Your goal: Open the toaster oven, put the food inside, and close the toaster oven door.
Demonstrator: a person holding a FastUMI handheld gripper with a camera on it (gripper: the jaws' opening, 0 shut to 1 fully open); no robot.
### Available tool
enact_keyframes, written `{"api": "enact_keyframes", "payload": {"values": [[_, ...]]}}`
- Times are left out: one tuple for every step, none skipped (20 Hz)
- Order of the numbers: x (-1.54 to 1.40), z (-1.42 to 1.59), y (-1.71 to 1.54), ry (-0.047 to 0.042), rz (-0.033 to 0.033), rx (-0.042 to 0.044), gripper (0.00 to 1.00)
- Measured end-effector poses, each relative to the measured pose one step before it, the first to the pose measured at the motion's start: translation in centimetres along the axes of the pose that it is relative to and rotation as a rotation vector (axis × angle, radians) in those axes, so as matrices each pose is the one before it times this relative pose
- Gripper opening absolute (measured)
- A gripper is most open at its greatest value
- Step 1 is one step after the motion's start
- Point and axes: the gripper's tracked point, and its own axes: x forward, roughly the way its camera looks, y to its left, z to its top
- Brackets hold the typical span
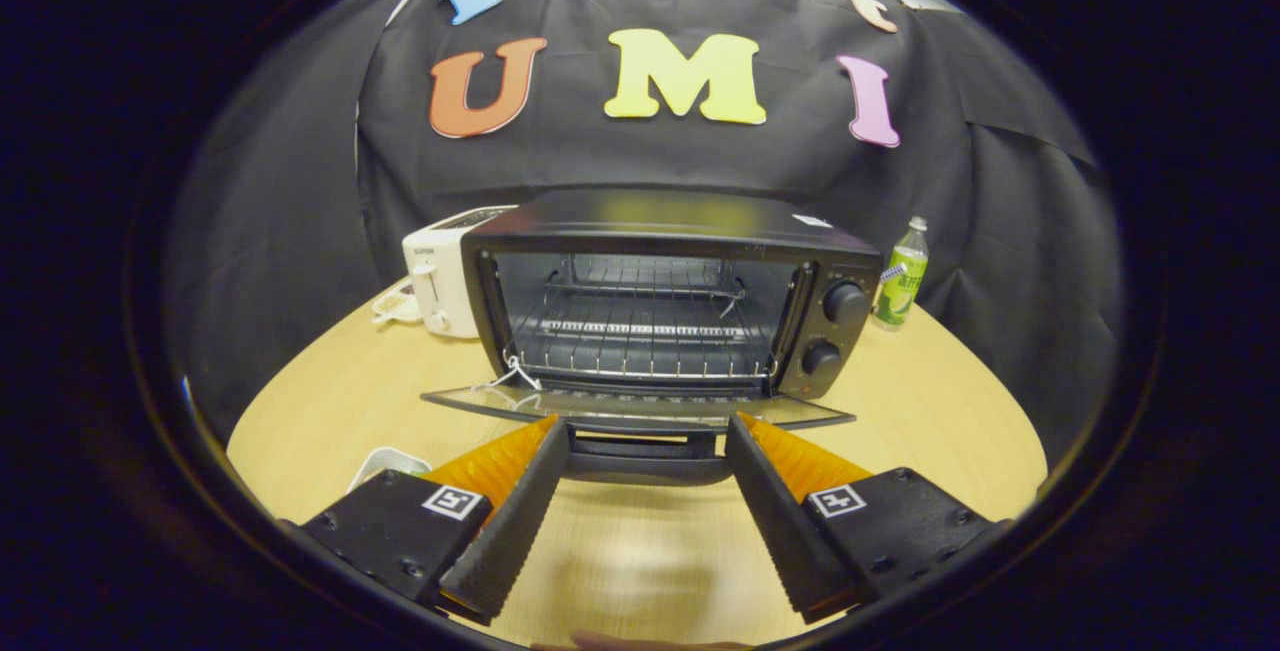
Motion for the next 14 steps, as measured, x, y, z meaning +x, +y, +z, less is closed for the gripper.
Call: {"api": "enact_keyframes", "payload": {"values": [[0.000,-0.797,0.015,0.01521,-0.00034,-0.00569,1.00],[0.021,-0.926,-0.006,0.01941,0.00092,-0.00465,1.00],[0.101,-1.028,-0.034,0.02239,0.00281,0.00446,1.00],[0.240,-1.159,-0.003,0.02721,0.00610,0.01566,1.00],[0.355,-1.146,-0.019,0.03516,0.00972,0.01872,1.00],[0.235,-0.847,-0.210,0.02589,0.00237,0.02227,1.00],[0.140,-0.256,-0.444,0.00767,-0.00349,0.02633,1.00],[0.191,0.171,-0.148,-0.00656,0.00400,0.02112,1.00],[-0.263,0.159,-0.126,0.00051,0.00356,0.01077,1.00],[-0.267,-0.002,-0.034,0.00302,0.00323,0.00281,1.00],[-0.334,0.177,0.254,-0.00106,0.01249,-0.00480,1.00],[-0.407,0.287,0.199,-0.00483,0.00848,-0.00766,1.00],[-0.450,0.264,0.068,-0.00415,0.00149,-0.00567,1.00],[-0.306,0.125,0.016,-0.00122,-0.00035,-0.00387,1.00]]}}
